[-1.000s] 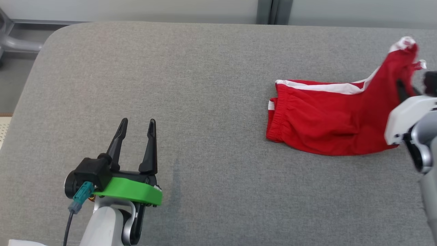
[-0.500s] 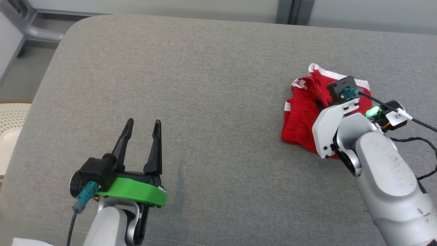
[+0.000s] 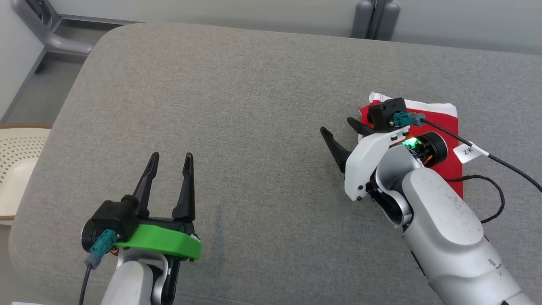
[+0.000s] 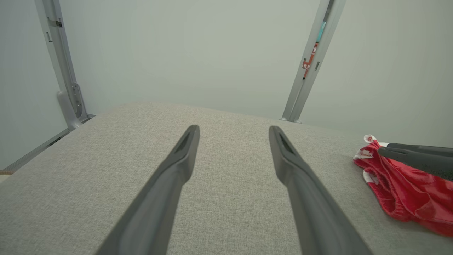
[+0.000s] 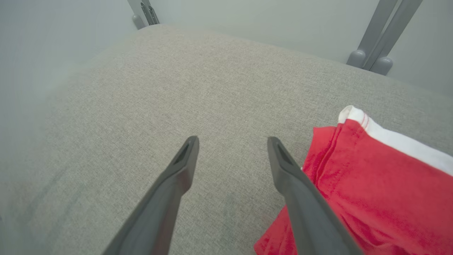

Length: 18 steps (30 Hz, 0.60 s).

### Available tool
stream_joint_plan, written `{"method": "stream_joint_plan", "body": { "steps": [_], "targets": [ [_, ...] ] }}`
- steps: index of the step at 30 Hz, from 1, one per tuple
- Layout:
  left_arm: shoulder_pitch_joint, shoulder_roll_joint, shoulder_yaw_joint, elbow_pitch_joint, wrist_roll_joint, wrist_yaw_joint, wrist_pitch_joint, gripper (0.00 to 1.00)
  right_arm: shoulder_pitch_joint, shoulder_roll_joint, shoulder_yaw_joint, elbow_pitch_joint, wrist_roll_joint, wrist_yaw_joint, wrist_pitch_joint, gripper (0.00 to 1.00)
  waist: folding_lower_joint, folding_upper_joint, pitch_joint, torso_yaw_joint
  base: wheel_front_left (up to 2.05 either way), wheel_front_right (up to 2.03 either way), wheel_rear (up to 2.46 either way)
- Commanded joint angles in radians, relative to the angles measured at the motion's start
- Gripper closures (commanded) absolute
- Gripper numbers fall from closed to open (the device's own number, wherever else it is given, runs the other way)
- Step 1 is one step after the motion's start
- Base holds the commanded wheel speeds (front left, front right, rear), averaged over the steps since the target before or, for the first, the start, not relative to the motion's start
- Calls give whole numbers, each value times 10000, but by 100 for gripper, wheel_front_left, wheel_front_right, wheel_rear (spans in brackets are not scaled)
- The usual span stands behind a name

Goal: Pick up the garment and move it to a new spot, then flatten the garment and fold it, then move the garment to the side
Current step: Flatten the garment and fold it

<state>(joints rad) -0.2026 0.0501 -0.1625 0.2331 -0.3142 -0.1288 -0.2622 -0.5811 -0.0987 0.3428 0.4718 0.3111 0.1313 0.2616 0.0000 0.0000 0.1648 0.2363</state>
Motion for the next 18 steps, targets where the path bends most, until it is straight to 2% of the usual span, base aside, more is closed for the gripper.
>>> {"method": "stream_joint_plan", "body": {
  "steps": [1,4,9,12,18],
  "targets": [
    [168,13,64,-10,72,-27,-29,0,125,-174,56,-353,316,-12,-214,0,0,0,-118,-156,0,0,0],
    [254,14,111,-36,86,-28,-29,0,324,-523,-60,-1059,658,-14,-658,0,0,0,-213,-317,0,0,0],
    [358,14,139,-68,126,-27,-29,0,998,-1138,-1247,-1603,57,-12,-1325,0,0,0,-355,-594,0,0,0],
    [347,14,139,-116,137,-27,-29,0,1511,-1467,-2280,-1452,-848,-12,-1710,0,0,0,-349,-689,0,0,0],
    [182,13,77,-129,243,-27,-29,0,2195,-1483,-3630,-835,-1780,-11,-1996,0,0,0,-203,-760,0,0,0]
  ]
}}
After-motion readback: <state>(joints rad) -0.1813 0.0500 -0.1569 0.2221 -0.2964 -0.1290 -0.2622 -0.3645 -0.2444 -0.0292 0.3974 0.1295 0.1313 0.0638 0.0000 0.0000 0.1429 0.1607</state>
